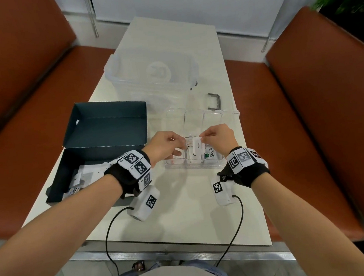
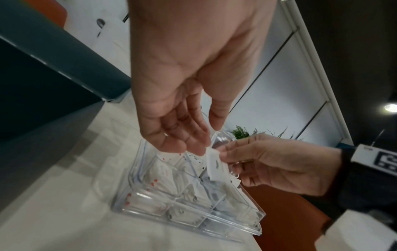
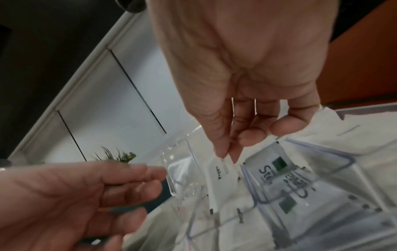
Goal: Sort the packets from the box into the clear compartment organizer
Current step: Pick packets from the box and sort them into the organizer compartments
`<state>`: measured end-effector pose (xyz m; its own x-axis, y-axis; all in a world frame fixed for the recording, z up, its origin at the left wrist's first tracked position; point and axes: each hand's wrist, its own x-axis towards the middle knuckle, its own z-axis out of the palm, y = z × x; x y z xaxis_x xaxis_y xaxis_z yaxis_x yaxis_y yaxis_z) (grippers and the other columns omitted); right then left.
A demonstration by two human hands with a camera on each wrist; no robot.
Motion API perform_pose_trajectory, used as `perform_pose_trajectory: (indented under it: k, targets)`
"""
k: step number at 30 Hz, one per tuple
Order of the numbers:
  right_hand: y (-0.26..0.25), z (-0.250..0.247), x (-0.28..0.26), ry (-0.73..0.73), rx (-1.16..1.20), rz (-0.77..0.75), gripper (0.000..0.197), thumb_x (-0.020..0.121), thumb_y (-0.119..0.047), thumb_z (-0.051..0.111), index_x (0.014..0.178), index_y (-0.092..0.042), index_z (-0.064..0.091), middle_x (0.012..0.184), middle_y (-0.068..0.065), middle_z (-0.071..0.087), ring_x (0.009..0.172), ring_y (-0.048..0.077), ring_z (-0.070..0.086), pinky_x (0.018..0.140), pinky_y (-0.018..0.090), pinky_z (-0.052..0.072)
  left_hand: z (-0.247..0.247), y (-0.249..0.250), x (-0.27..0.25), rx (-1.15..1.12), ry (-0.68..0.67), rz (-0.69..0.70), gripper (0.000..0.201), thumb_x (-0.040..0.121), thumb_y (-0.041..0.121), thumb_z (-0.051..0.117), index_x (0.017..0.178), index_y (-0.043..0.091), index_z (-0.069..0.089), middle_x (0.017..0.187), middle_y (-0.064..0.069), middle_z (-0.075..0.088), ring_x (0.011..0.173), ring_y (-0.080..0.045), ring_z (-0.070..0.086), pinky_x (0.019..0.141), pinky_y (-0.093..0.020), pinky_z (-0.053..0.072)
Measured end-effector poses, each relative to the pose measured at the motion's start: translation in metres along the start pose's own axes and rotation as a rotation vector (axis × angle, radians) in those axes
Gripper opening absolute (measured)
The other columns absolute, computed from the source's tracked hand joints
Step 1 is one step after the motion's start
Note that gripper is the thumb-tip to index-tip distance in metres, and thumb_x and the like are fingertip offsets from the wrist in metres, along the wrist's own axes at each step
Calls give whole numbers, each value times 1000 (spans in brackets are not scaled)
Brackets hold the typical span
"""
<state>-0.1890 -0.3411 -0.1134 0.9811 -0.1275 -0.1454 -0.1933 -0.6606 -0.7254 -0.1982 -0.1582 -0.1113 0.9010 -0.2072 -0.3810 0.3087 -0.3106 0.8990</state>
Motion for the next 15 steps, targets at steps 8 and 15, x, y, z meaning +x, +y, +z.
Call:
perform_pose_trajectory:
  k: [8,15]
  targets:
    - [7,21,3,4,-92,-3,11,84,-5,66,92,-5,74,96,13,71,91,22,65,80,23,48,-12,-4,-3,-36,35,10,14,97,16,57,106,12,66,97,-1,70,74,-11,67,67,-21,50]
    - [9,33,3,-11,-284,-29,17,84,-3,61,98,-12,68,101,8,65,98,27,61,92,43,48,-11,-3,-3,-48,40,18,14,96,16,58,105,13,67,94,1,71,73,-10,68,63,-18,51]
